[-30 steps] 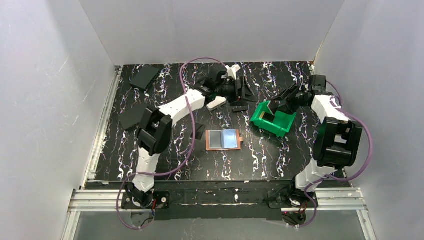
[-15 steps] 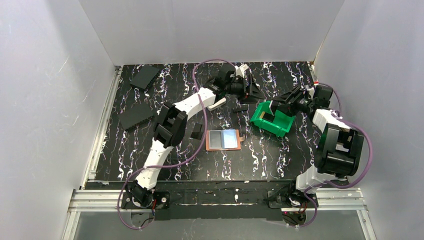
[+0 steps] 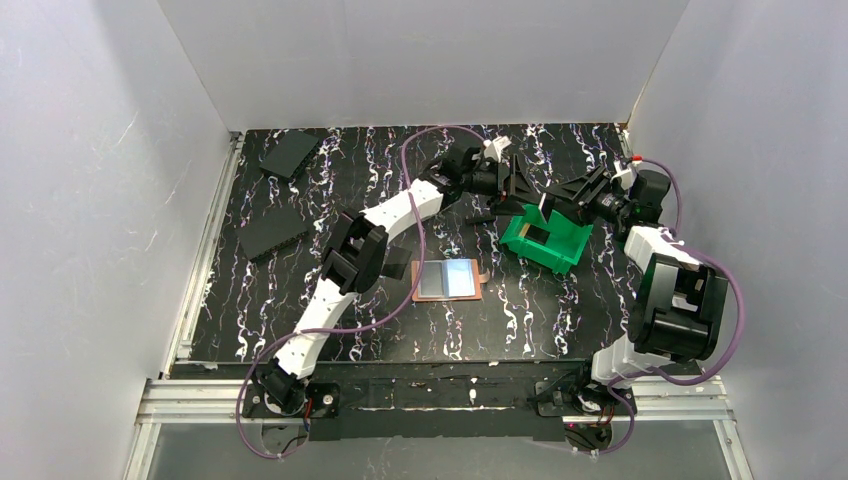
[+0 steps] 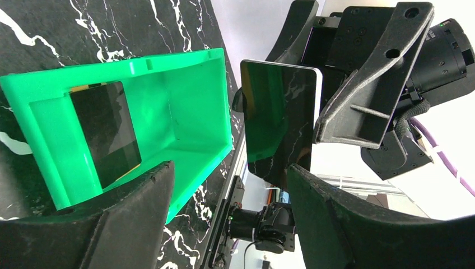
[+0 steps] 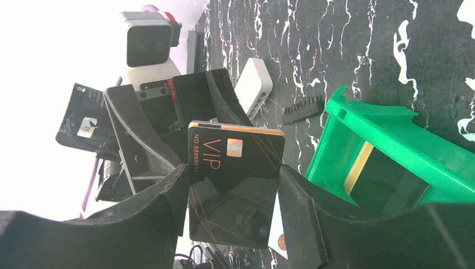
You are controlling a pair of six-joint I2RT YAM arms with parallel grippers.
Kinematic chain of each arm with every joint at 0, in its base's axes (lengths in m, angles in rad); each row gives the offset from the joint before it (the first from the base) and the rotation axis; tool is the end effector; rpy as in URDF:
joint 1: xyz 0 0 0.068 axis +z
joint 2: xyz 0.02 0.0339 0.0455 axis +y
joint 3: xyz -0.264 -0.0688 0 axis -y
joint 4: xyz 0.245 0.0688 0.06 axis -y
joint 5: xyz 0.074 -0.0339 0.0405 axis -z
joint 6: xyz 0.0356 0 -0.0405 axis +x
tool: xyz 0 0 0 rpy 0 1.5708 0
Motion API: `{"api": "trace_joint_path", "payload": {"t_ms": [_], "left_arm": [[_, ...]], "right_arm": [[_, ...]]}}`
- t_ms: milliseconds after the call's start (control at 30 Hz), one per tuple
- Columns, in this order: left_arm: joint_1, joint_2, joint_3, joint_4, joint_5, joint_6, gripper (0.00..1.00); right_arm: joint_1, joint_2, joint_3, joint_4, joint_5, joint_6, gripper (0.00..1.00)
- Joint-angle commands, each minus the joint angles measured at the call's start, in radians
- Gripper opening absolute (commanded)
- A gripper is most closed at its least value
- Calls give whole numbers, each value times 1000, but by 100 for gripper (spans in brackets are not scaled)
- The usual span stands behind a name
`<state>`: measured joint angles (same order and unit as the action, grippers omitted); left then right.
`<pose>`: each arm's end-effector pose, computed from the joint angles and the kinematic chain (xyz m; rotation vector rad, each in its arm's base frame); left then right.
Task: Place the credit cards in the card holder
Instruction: Pick up the credit card from the storage box.
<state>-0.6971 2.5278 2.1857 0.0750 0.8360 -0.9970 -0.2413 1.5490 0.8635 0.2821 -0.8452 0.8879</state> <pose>0.4286 -0.3933 0.2141 0.3932 2.2000 -1.8328 0.3284 -0.0534 0.2305 0.5554 1.9618 1.2435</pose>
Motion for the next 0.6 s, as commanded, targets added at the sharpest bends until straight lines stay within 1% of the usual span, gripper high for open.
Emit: {"api": "trace_joint_path", "payload": {"t_ms": [0,67,133,367,567], "left_arm": [[-10,-8,46,21,49,-9,72],[-13,-7,38,56,60,-34,73],[-15,-14,25,84,65,-54,77],[-4,-99,-98,100,-30,-59,78],[-1,-109,-106,137,-23,-95,78]], "right_arm": [[-8,-42,-19,71,-33,9,1],[-9,-43,-23,70,-32,7,1],[-9,-43,-23,53,-30,-4,1],[-10,-65,-23,-22,-4,-61,1],[-12,-59,-33,2,-16,-47,1]]}}
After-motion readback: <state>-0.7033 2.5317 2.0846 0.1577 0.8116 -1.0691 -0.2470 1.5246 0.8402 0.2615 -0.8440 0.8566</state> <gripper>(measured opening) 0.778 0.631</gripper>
